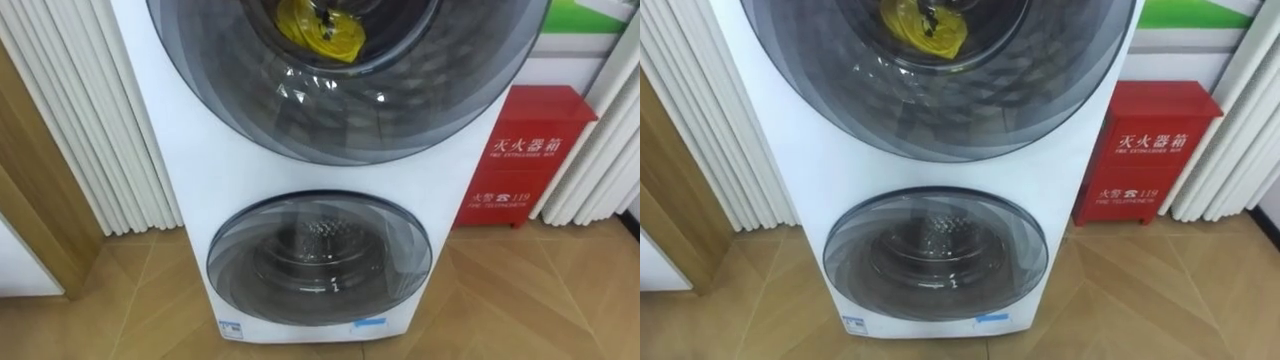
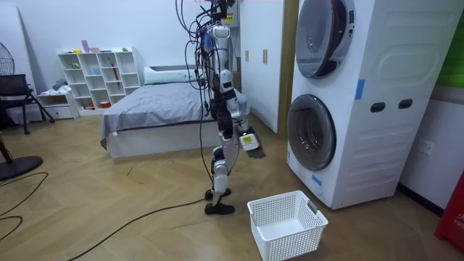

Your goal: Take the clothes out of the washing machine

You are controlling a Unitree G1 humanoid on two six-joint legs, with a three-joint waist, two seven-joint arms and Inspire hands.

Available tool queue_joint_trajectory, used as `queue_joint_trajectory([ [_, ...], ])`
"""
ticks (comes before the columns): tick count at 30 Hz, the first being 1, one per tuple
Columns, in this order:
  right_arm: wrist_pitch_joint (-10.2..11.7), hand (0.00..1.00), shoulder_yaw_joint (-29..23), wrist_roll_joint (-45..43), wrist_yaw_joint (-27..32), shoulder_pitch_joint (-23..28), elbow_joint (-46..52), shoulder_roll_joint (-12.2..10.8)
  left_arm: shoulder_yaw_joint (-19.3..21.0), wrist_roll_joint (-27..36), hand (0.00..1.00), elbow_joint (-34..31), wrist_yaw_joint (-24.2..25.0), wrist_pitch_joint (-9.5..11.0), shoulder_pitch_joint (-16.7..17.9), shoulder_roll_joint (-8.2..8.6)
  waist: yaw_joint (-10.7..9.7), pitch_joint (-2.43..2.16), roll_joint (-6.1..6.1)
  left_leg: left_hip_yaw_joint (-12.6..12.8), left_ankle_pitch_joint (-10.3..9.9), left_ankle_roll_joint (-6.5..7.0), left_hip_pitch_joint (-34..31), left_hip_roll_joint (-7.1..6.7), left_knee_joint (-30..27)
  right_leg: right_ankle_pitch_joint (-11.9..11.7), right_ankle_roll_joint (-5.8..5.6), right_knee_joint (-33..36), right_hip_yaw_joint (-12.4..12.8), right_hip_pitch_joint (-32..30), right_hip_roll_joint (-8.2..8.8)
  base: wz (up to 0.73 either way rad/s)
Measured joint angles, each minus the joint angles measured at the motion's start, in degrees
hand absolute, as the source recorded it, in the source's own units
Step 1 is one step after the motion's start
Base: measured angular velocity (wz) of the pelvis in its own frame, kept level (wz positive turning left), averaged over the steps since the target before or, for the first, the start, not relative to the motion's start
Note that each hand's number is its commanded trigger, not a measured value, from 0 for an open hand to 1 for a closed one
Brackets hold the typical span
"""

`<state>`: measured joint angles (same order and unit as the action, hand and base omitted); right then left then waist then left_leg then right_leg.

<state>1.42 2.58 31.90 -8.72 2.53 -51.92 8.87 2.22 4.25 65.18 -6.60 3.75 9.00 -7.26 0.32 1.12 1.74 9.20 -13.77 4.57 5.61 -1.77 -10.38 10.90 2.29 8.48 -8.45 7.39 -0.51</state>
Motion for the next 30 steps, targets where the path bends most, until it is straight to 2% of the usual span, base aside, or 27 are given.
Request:
queue_joint_trajectory([
  [1,1.3,0.0,-0.8,0.5,0.2,-2.0,3.5,0.5,0.0,-0.1,0.0,0.0,0.4,0.0,-0.4,-0.21,0.0,-0.07,0.11,0.0,0.0,0.0,0.1,0.0,-0.2,0.0,0.0,-0.1,0.3,0.2,0.0,0.0],
  [4,2.5,0.0,-1.7,-0.1,2.8,-6.1,15.5,1.2,-0.2,-0.2,0.0,0.0,0.9,0.3,-0.7,-0.32,0.2,-0.21,0.41,-0.1,0.0,-0.02,0.1,0.0,-0.5,0.0,0.0,-0.2,0.3,0.1,0.01,0.01],
  [6,2.4,0.0,-1.7,-2.1,4.0,-7.1,22.4,1.8,-0.1,-0.2,0.0,-0.1,1.1,0.2,-0.7,-0.29,0.3,-0.35,0.57,-0.4,0.0,-0.06,0.0,0.02,-0.6,0.0,0.0,-0.1,0.0,0.1,0.01,0.08],
  [9,2.3,0.0,-1.9,-4.0,6.3,-8.7,30.8,3.8,1.1,-0.5,0.0,0.0,1.5,-1.1,-0.1,-0.4,0.6,-0.4,0.56,-0.7,0.0,-0.06,-0.1,0.01,-0.6,0.0,0.0,0.1,-0.2,0.0,0.01,0.07],
  [10,2.3,0.0,-2.4,-4.8,7.5,-9.0,33.5,4.5,1.3,-0.5,0.0,-0.1,1.6,-1.2,0.2,-0.59,0.9,-0.5,0.59,-0.9,0.0,-0.06,-0.1,0.0,-0.6,0.0,0.0,0.1,-0.3,0.0,0.02,0.05],
  [11,2.2,0.0,-2.7,-6.0,8.5,-9.5,35.4,5.2,1.9,-1.4,0.0,-0.2,1.8,-1.4,0.7,-0.76,1.3,-0.79,0.81,-0.9,0.0,-0.05,-0.1,-0.01,-0.5,0.0,0.0,0.1,-0.3,-0.1,0.03,0.0],
  [14,2.2,0.0,-3.2,-6.4,10.2,-12.1,38.7,7.0,2.2,-2.8,0.0,-0.2,1.8,-2.1,1.3,-1.32,1.8,-1.08,1.37,-1.5,0.1,-0.04,-0.2,-0.01,-0.5,0.0,0.0,0.1,-0.7,0.2,-0.01,0.05],
  [17,2.2,0.0,-3.8,-5.9,11.5,-15.9,39.8,8.0,2.2,-2.9,0.0,-0.2,1.3,-2.4,1.5,-1.62,1.5,-1.25,1.85,-1.9,0.1,-0.05,-0.1,0.0,-0.4,0.0,0.0,0.1,-1.0,0.5,-0.04,0.09],
  [20,2.1,0.0,-5.5,-5.7,14.7,-19.1,40.3,8.9,2.1,-6.3,0.0,-0.6,0.6,-3.2,1.8,-2.22,1.9,-1.47,2.36,-3.0,0.1,-0.07,0.1,0.0,-0.4,0.0,0.0,0.1,-0.9,0.7,-0.15,0.16],
  [22,2.1,0.0,-6.3,-5.9,15.6,-19.6,40.4,9.0,2.2,-8.4,0.0,-0.8,0.5,-4.0,1.8,-2.59,2.0,-1.48,2.63,-3.1,0.1,-0.11,0.2,0.01,-0.3,0.0,0.0,0.1,-0.1,0.7,-0.22,0.05],
  [23,2.1,0.0,-6.3,-6.0,16.2,-19.7,40.4,9.6,2.2,-9.0,0.0,-0.8,0.5,-4.4,1.8,-2.63,2.9,-1.47,2.64,-3.3,0.1,-0.11,0.2,0.01,-0.3,0.0,0.0,0.1,0.4,0.7,-0.27,-0.06],
  [26,1.9,0.0,-6.2,-7.5,18.1,-19.8,40.8,10.0,2.2,-10.4,0.0,-1.2,0.5,-5.8,1.8,-2.63,3.4,-1.34,2.83,-3.5,0.1,-0.11,0.0,0.03,-0.3,0.0,0.0,0.1,0.4,0.4,-0.3,-0.02],
  [30,-0.5,0.0,-6.2,-8.5,19.9,-21.5,42.3,10.0,2.2,-12.4,0.0,-2.3,0.6,-7.7,1.8,-2.7,3.4,-1.35,2.88,-3.5,0.1,-0.16,-0.6,0.05,-0.2,0.0,0.0,0.1,0.4,-0.3,-0.33,-0.06],
])
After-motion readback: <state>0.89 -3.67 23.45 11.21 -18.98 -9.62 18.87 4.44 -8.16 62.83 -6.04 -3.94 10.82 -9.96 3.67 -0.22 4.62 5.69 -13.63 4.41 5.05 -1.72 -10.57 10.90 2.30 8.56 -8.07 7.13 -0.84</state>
